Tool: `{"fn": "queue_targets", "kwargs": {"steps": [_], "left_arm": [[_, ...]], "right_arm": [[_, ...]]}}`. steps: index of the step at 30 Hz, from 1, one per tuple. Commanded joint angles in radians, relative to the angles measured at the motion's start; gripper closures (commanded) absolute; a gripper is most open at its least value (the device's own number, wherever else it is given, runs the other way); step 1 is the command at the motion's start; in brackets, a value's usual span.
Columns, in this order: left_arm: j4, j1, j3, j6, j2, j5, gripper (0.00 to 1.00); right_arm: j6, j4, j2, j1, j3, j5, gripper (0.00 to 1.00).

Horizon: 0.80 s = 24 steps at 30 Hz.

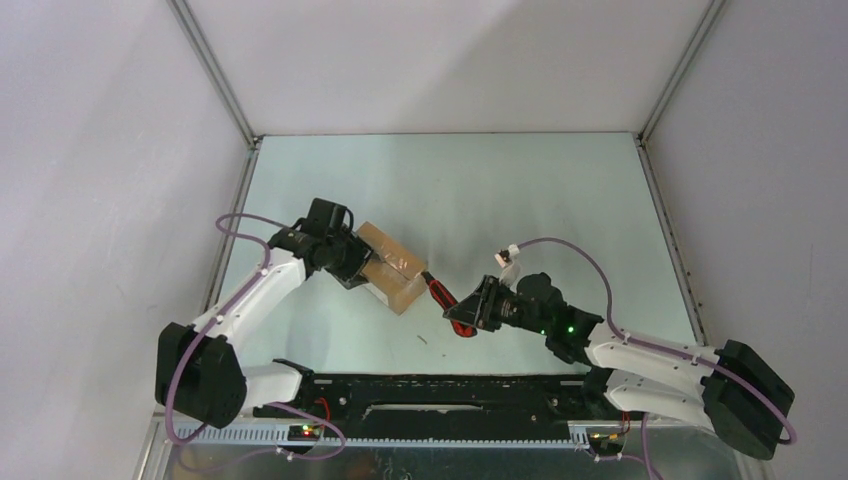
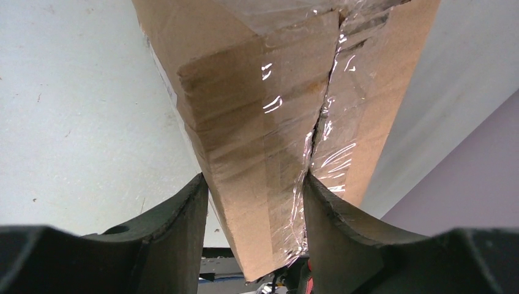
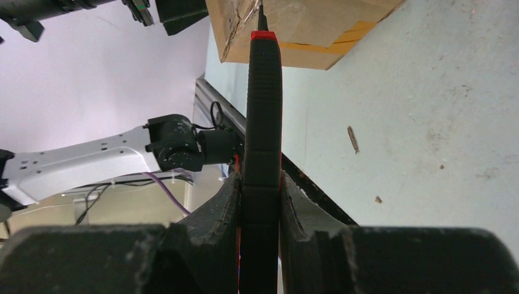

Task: Unpack the express box

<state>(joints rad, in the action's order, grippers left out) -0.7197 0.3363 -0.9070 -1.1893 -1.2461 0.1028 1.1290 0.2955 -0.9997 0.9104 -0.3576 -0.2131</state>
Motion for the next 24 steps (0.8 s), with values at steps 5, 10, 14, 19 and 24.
{"fn": "queue_targets", "kwargs": {"steps": [5,10,14,19,24], "left_arm": [[0.074,0.001,0.040,-0.030,0.031,0.062,0.61],[0.100,-0.003,0.051,-0.039,0.037,0.091,0.63],[0.125,-0.015,0.066,-0.044,0.036,0.115,0.66],[0.134,-0.027,0.076,-0.045,0.046,0.127,0.69],[0.126,-0.040,0.077,-0.031,0.052,0.127,0.73]], "right_arm": [[0.104,0.313,-0.063,-0.032,0.050,-0.089,1.00],[0.130,0.431,-0.101,-0.040,0.069,-0.137,1.00],[0.172,0.552,-0.129,-0.044,0.097,-0.161,1.00],[0.191,0.591,-0.141,-0.045,0.107,-0.176,1.00],[0.195,0.600,-0.132,-0.052,0.107,-0.180,1.00]]}}
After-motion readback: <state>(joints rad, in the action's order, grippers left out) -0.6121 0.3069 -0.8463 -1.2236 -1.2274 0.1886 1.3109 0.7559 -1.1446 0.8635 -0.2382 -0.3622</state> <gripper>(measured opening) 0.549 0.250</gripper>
